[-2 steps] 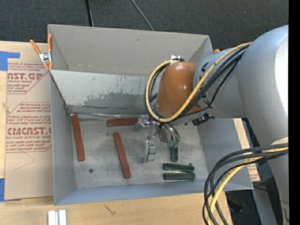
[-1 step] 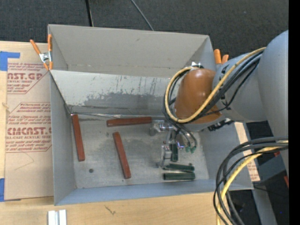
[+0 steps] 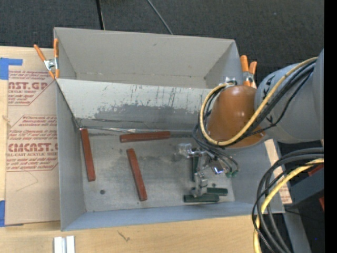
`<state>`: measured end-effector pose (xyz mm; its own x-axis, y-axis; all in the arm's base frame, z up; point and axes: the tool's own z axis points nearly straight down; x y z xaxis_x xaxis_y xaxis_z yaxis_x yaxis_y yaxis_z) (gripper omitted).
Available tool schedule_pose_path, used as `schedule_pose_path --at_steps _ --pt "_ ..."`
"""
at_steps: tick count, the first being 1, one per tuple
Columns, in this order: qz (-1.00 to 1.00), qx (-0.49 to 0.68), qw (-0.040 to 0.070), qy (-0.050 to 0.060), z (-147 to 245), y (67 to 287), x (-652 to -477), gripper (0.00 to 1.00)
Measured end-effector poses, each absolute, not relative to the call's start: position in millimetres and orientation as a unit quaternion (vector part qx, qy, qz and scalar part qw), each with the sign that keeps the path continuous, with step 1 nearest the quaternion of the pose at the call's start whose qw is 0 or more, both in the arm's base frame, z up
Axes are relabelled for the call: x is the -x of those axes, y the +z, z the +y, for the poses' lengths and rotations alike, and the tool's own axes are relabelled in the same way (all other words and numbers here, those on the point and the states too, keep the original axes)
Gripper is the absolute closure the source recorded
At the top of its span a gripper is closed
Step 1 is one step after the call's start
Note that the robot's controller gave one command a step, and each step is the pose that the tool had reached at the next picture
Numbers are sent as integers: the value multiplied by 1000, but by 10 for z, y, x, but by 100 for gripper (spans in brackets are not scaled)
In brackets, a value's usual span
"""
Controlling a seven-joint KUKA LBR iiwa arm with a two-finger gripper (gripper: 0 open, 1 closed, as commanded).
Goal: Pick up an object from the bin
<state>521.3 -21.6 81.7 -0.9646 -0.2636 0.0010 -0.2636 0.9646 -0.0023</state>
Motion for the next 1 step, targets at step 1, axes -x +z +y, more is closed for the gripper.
schedule_pose_path --at_steps 1 --pt "-985 -170 1 -1 -212 816 -5202 0"
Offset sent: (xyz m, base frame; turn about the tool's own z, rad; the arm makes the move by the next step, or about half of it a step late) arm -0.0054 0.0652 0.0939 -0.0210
